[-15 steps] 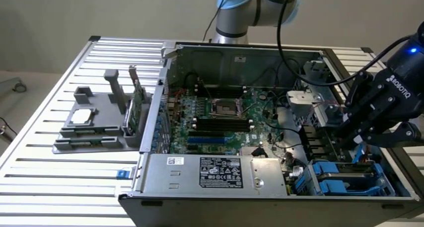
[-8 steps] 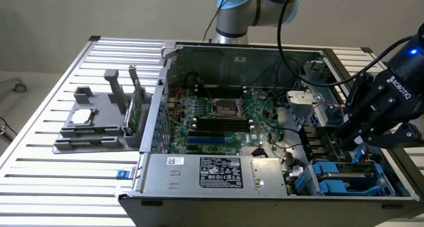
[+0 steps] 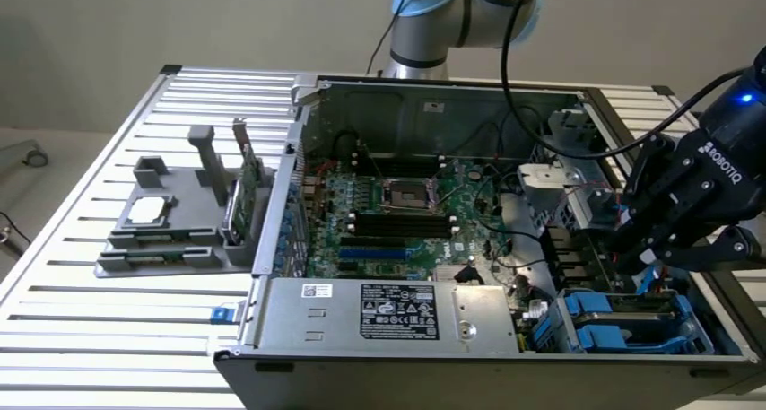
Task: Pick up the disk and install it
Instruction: 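Insert the second disk wire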
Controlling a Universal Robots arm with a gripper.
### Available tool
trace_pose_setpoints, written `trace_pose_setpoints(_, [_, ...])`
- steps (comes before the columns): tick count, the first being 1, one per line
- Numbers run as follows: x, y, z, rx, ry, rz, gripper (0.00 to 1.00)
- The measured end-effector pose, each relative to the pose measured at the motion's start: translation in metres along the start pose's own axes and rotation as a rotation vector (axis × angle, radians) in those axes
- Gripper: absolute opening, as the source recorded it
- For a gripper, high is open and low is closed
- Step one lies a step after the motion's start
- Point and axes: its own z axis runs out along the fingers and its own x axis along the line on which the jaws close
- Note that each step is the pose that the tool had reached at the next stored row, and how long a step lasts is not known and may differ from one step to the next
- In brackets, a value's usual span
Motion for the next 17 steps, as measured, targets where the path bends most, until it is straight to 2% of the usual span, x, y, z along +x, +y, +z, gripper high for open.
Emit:
trace_pose_setpoints(4, [-0.0004,0.0003,0.0009,-0.0017,0.0,0.0,0.31])
trace_pose_setpoints(6, [-0.0004,0.0004,0.0013,-0.0026,-0.0001,0.0,0.22])
trace_pose_setpoints(7, [-0.0005,0.0005,0.0014,-0.0029,-0.0001,0.0,0.22])
trace_pose_setpoints(8, [-0.0005,0.0006,0.0016,-0.0033,0.0,-0.001,0.16])
trace_pose_setpoints(17, [-0.0006,0.0009,0.0028,-0.0065,0.0,-0.001,0.16])
